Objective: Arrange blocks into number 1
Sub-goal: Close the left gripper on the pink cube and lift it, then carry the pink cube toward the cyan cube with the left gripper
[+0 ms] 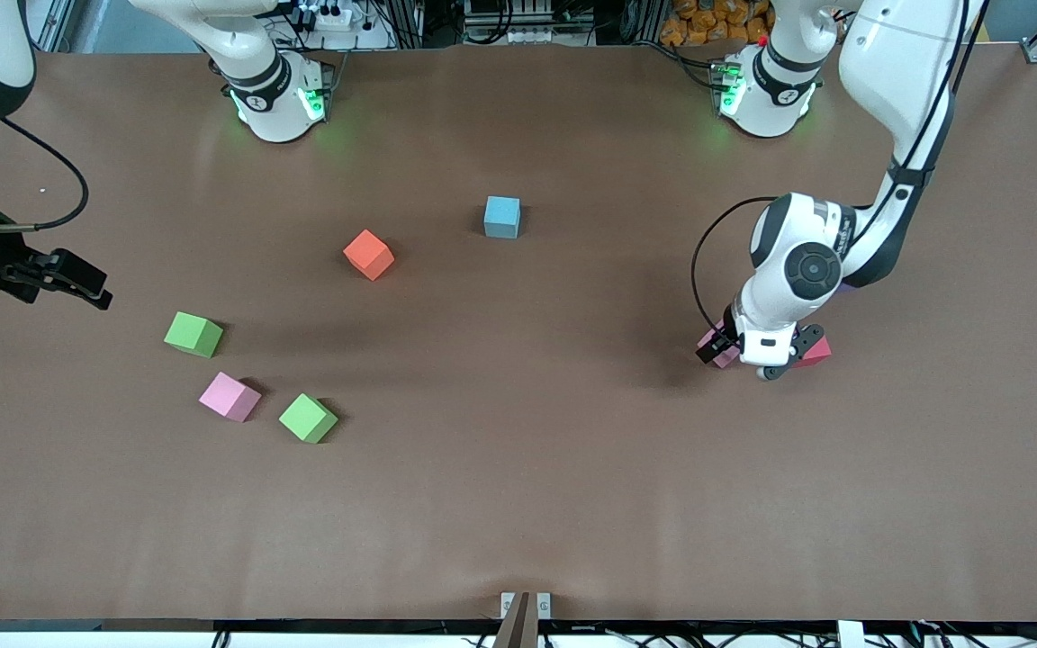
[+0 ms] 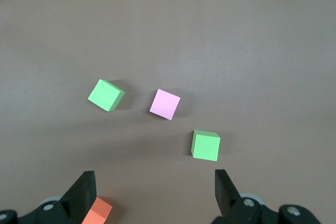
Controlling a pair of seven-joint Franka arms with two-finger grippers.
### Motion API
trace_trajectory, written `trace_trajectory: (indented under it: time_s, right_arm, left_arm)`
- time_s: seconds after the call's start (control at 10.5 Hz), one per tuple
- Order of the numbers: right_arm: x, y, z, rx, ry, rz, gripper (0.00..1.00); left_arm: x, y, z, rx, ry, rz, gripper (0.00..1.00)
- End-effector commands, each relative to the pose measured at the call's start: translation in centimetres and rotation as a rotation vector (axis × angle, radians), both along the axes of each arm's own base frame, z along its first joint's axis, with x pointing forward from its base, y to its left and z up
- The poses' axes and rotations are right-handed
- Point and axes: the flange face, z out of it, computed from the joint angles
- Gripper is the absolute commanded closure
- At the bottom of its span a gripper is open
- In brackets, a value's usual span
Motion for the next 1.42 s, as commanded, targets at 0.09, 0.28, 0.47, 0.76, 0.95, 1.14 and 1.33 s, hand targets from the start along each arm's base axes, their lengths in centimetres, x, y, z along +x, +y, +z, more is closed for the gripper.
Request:
trace_trajectory:
  time_s: [0.09,0.28,0.47,0.76,0.95,1.14,1.33]
  right_arm:
    - [-0.6,1.3,0.8,0.014,0.018,0.012,0.00]
    - [-0.9,1.5,0.7,0.017,0.037,0.016,0.00]
    - [-1.1,1.6,0.9,0.022,0.042,0.015,0.00]
    - [-1.4,1.7,1.0,0.021,0.046,0.010,0.00]
    - [-1.4,2.2,0.2,0.021,0.053,0.011,0.00]
    - [-1.5,2.2,-0.4,0.023,0.067,-0.011,0.00]
    - [-1.8,2.4,-1.2,0.026,0.077,-0.069,0.00]
  left_arm:
    - [0.1,-1.0,-1.2,0.068,-0.037,-0.089,0.99]
    - [-0.3,-3.9,-0.2,0.069,-0.057,-0.149,1.00]
    - [0.1,-9.9,2.5,0.085,-0.056,-0.239,1.00]
    - [-3.3,-21.2,4.6,0.020,-0.087,-0.400,1.00]
    - [-5.8,-28.3,4.9,-0.042,-0.096,-0.486,1.00]
    - [-9.1,-35.3,4.0,-0.106,-0.086,-0.547,1.00]
    - [-11.5,-39.2,1.5,-0.095,-0.038,-0.596,1.00]
